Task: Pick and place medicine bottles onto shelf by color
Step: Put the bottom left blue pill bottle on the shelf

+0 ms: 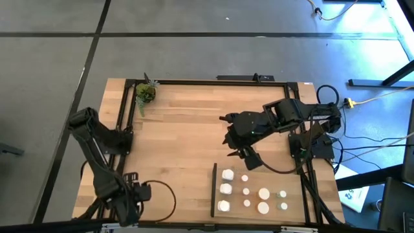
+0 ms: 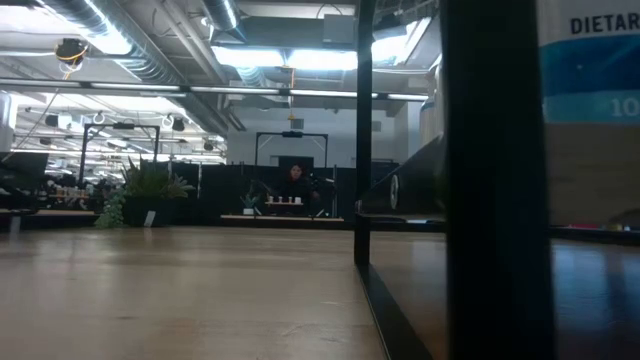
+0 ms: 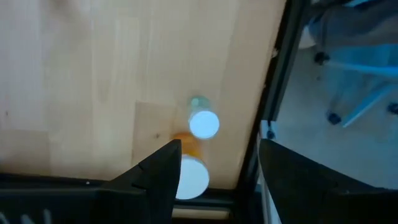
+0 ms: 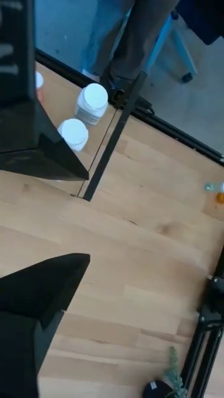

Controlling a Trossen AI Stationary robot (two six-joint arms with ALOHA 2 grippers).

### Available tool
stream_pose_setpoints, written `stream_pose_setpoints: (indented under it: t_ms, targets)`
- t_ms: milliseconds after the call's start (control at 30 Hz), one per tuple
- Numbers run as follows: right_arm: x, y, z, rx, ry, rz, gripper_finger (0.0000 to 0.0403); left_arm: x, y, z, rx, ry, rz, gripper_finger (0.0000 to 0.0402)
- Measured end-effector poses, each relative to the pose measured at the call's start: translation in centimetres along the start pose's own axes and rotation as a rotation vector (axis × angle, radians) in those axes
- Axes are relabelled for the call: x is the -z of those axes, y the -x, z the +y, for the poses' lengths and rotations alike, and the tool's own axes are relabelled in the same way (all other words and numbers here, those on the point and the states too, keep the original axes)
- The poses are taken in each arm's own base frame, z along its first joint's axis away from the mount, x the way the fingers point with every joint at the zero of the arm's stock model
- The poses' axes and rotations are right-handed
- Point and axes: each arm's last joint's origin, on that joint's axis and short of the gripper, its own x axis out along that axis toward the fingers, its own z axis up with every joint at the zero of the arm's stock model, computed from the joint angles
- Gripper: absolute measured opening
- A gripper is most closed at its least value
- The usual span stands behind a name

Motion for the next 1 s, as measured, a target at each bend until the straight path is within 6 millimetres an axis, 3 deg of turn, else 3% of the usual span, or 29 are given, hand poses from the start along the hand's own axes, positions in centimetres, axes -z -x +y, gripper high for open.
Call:
stream_pose_setpoints:
  t_ms: [333,567,1000]
  targets:
    - [-0.2,0.0,0.0,0.002,-0.001,-0.023,0.0204,1.7,-3.5,-1.6,-0.130,-0.052,-0.021,0.0210]
    - [-0.4,0.0,0.0,0.004,-0.001,-0.040,0.0204,2.1,-5.9,-0.8,-0.161,-0.004,-0.016,0.0210]
    - [-0.4,0.0,0.0,0.004,0.000,-0.040,0.0204,2.0,-6.1,-1.5,-0.069,-0.002,-0.010,0.0210]
